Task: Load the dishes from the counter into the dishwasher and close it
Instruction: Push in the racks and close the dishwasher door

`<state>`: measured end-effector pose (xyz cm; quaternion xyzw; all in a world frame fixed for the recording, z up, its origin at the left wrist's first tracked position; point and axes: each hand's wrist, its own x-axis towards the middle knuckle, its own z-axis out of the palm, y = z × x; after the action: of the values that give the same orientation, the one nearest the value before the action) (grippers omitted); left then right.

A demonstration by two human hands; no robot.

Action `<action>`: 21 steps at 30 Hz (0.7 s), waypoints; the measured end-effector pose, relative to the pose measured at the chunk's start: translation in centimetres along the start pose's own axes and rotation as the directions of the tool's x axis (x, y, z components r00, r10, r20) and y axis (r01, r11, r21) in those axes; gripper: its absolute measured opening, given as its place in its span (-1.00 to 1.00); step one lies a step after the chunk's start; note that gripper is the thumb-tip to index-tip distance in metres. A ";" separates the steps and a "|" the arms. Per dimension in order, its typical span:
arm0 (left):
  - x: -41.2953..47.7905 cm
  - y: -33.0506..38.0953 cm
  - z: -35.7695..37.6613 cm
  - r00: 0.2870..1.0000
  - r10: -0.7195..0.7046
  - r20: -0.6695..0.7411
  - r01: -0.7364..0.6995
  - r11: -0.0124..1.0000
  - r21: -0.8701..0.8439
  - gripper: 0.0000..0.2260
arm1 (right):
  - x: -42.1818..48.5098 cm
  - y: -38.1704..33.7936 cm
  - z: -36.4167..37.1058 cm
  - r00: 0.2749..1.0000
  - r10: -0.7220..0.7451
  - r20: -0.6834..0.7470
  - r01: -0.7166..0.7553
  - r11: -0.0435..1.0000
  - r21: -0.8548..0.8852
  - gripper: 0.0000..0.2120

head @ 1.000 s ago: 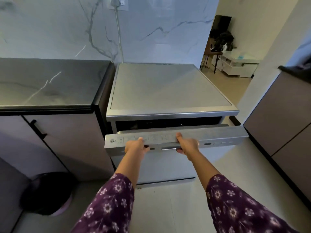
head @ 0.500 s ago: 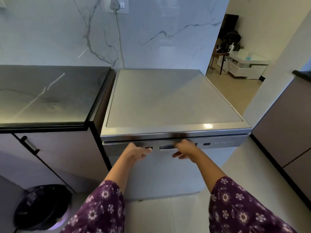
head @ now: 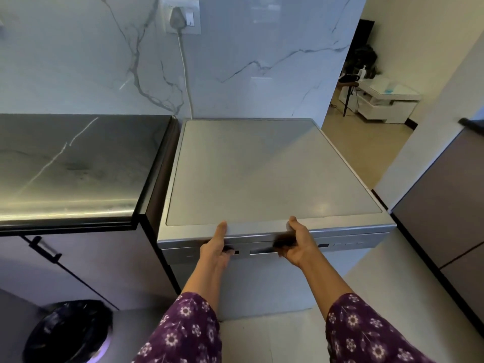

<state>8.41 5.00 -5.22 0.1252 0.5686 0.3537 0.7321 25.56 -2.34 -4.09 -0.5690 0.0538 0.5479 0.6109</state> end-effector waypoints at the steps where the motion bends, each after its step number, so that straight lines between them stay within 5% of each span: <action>1: -0.1 -0.1 -0.1 1.000 0.005 -0.003 -0.005 1.000 0.001 -0.35 | -0.1 0.1 0.0 1.000 -0.001 -0.005 0.001 1.000 0.000 -0.70; 10: -0.9 -0.1 -0.5 1.000 0.008 0.004 -0.008 0.999 0.043 -0.27 | -0.7 -0.1 0.7 0.997 0.007 -0.072 -0.007 1.000 -0.006 -0.61; 18: -2.5 1.2 -0.5 0.997 -0.070 0.043 0.066 0.994 0.085 -0.34 | -1.2 -0.9 1.4 0.986 0.025 -0.166 -0.060 0.975 -0.212 -0.63; 21: 2.1 0.3 -1.2 0.994 -0.105 -0.023 0.108 0.963 0.249 0.03 | -1.5 -1.7 2.5 0.958 -0.037 -0.285 -0.082 0.914 -0.398 -0.61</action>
<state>7.43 6.33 -7.03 0.1839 0.6178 0.2401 0.7258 24.82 -0.99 -1.09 -0.7557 0.0334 0.4660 0.4590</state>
